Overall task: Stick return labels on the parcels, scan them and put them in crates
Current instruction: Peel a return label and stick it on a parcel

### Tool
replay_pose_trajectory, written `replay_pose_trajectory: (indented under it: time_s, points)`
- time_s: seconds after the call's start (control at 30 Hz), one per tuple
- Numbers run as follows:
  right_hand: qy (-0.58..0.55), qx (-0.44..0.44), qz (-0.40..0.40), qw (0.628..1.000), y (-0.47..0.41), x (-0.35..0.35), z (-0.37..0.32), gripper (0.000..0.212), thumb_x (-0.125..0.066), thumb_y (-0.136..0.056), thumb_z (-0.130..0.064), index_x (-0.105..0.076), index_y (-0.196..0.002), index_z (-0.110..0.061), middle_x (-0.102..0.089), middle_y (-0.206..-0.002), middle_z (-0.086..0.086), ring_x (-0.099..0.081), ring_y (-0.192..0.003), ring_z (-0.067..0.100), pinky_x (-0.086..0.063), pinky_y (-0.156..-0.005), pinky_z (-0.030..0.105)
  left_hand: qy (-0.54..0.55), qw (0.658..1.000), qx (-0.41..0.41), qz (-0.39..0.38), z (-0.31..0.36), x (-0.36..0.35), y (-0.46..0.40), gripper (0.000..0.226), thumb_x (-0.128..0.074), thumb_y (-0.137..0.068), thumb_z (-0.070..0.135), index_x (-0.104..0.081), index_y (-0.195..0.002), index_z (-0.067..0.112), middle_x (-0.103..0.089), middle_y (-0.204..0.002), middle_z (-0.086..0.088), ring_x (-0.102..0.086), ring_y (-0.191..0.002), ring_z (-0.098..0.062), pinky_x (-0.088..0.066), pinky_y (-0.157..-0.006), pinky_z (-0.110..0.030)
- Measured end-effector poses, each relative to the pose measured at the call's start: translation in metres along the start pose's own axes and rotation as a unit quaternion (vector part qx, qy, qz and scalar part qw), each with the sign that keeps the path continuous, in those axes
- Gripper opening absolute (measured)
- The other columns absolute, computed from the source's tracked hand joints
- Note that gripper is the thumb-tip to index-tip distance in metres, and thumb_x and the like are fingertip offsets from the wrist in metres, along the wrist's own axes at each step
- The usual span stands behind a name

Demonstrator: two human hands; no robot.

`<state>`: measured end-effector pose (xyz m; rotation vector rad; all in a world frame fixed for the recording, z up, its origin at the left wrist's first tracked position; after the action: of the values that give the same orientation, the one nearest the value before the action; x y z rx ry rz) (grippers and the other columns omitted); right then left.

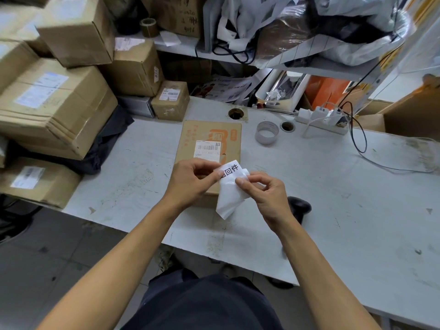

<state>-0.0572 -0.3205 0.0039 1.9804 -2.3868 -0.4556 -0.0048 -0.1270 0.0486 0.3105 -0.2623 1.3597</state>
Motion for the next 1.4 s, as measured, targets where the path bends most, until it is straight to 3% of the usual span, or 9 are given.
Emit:
replay_pose_trajectory:
  time_s: [0.27,0.37,0.43,0.63,0.77,0.93,1.13,1.27,1.4]
  points:
    - [0.016,-0.041,0.061,0.997,-0.002,0.013,0.020,0.020,-0.082,-0.082,-0.016,-0.075,-0.091,0.001,-0.077,-0.097,0.006,-0.075,-0.092,0.019,-0.059,-0.087,0.036,0.029,0.998,-0.052,0.030,0.008,-0.008,0.002,0.004,-0.082,-0.084,0.014,-0.080,-0.088,0.015,-0.077,-0.088,0.005,-0.073,-0.083,-0.013,-0.061,-0.078,-0.034]
    - [0.000,-0.060,0.088,0.994,-0.002,0.015,0.024,0.019,-0.082,-0.082,-0.021,-0.077,-0.089,-0.004,-0.077,-0.096,0.010,-0.074,-0.092,0.020,-0.059,-0.089,0.037,-0.034,0.983,-0.176,0.039,0.025,-0.012,0.009,0.007,-0.082,-0.084,0.009,-0.080,-0.091,0.011,-0.076,-0.087,0.002,-0.071,-0.082,-0.013,-0.059,-0.073,-0.029]
    - [-0.027,-0.074,0.081,0.994,-0.001,0.013,0.024,0.021,-0.083,-0.078,-0.029,-0.080,-0.085,-0.009,-0.076,-0.095,0.012,-0.071,-0.095,0.024,-0.059,-0.088,0.037,-0.071,0.965,-0.249,0.038,0.035,-0.017,0.015,0.007,-0.081,-0.085,0.005,-0.079,-0.092,0.007,-0.075,-0.087,0.000,-0.070,-0.084,-0.011,-0.056,-0.073,-0.024]
    - [-0.070,-0.079,0.025,0.994,0.004,0.007,0.020,0.025,-0.082,-0.073,-0.034,-0.080,-0.082,-0.011,-0.074,-0.104,0.019,-0.070,-0.104,0.032,-0.056,-0.097,0.044,-0.103,0.960,-0.260,0.026,0.034,-0.019,0.011,0.007,-0.070,-0.093,0.010,-0.070,-0.097,0.005,-0.068,-0.089,0.007,-0.065,-0.081,-0.005,-0.055,-0.072,-0.020]
    - [-0.063,-0.088,0.031,0.994,0.004,0.002,0.022,0.031,-0.082,-0.072,-0.037,-0.079,-0.083,-0.008,-0.075,-0.101,0.017,-0.070,-0.100,0.031,-0.056,-0.095,0.045,-0.119,0.967,-0.223,0.035,0.024,-0.020,0.009,0.010,-0.060,-0.099,0.022,-0.060,-0.105,0.015,-0.068,-0.091,0.008,-0.066,-0.081,-0.007,-0.054,-0.067,-0.024]
    - [-0.041,-0.098,0.050,0.993,0.006,0.003,0.030,0.028,-0.082,-0.072,-0.040,-0.078,-0.080,-0.013,-0.074,-0.090,0.003,-0.068,-0.093,0.019,-0.058,-0.092,0.040,-0.125,0.980,-0.135,0.074,0.014,-0.005,-0.002,0.011,-0.058,-0.102,0.028,-0.049,-0.104,0.023,-0.076,-0.099,0.005,-0.069,-0.085,-0.009,-0.049,-0.065,-0.010]
    - [0.052,-0.132,0.116,0.983,0.014,0.029,0.050,0.020,-0.076,-0.089,-0.028,-0.075,-0.090,-0.008,-0.076,-0.093,0.004,-0.070,-0.093,0.020,-0.058,-0.088,0.033,0.052,0.984,0.161,-0.050,-0.044,0.010,-0.027,0.007,-0.068,-0.095,0.016,-0.066,-0.089,0.019,-0.069,-0.102,0.006,-0.061,-0.103,-0.016,-0.046,-0.076,-0.020]
    - [0.043,-0.141,0.143,0.979,0.018,0.038,0.057,0.020,-0.076,-0.090,-0.026,-0.075,-0.092,-0.007,-0.077,-0.090,0.005,-0.070,-0.090,0.020,-0.057,-0.087,0.033,-0.106,0.969,0.183,-0.130,-0.061,0.016,-0.044,0.007,-0.078,-0.077,0.031,-0.079,-0.073,0.025,-0.043,-0.140,0.006,-0.034,-0.137,-0.021,-0.027,-0.119,-0.038]
    - [0.059,-0.134,0.227,0.963,0.019,0.054,0.060,0.020,-0.078,-0.087,-0.030,-0.074,-0.089,-0.011,-0.074,-0.087,0.001,-0.067,-0.084,0.015,-0.053,-0.078,0.027,-0.343,0.919,0.145,-0.131,-0.052,0.017,-0.061,0.011,-0.076,-0.083,0.035,-0.078,-0.088,0.025,-0.036,-0.141,0.007,-0.027,-0.128,-0.024,-0.024,-0.099,-0.035]
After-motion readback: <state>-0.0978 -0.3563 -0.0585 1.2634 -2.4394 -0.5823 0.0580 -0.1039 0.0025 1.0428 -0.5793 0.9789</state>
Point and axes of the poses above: each hand's wrist, its own y-axis away from the middle knuckle, its own x-axis out of the back of the hand, z = x × y, the point moved 8 cm from there along -y, towards the middle knuckle
